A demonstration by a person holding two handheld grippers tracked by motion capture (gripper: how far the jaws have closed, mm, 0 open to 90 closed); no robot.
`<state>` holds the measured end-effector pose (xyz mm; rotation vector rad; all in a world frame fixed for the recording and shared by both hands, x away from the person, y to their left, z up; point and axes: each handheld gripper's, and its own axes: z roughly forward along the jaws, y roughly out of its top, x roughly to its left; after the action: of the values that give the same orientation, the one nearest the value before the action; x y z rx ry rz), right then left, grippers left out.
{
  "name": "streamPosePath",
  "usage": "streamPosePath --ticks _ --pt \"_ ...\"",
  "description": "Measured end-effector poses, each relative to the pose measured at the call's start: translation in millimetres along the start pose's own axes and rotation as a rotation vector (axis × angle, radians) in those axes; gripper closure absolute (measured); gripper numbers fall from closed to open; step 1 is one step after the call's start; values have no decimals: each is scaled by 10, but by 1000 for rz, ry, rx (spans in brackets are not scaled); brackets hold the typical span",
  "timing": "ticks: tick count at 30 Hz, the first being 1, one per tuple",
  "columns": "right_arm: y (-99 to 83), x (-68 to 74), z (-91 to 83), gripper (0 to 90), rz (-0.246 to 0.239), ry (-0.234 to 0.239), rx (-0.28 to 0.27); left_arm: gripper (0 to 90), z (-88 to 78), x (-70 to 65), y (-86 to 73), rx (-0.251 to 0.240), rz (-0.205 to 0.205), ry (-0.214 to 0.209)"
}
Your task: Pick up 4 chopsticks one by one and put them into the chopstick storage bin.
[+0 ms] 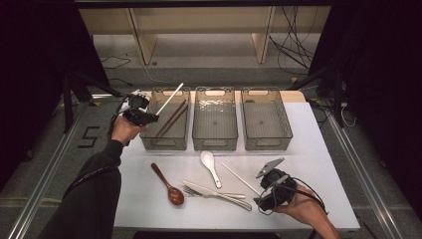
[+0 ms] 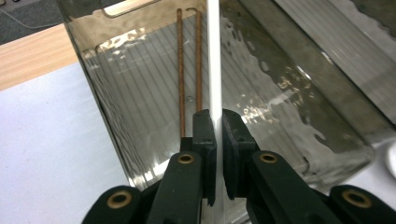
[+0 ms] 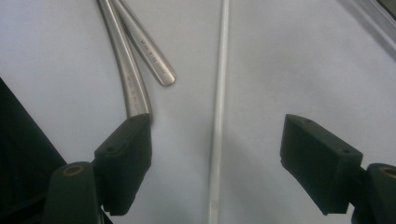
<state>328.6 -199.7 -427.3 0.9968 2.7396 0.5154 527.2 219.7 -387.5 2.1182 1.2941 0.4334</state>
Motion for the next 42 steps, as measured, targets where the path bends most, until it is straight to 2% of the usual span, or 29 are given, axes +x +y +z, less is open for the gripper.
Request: streamPosePath --ticks 6,15,19,24,28,32,37,42 --pt "1 -2 0 260 0 2 0 846 78 38 -1 9 -22 6" --pt "3 5 3 261 -5 5 0 844 188 36 5 32 -4 19" --pt "3 4 5 262 -5 7 1 842 239 25 1 30 -9 27" --pt "5 9 13 262 -10 10 2 834 291 5 -3 19 2 61" --pt "2 10 9 262 -6 9 3 724 261 -1 9 -3 -6 68" --pt "0 3 10 262 -4 10 3 613 158 -10 41 -25 -14 53" --pt "0 -2 6 262 0 5 3 469 -14 -89 54 -42 -36 13" --pt "-6 -13 16 265 6 0 14 344 -224 -218 -17 -62 -42 -65"
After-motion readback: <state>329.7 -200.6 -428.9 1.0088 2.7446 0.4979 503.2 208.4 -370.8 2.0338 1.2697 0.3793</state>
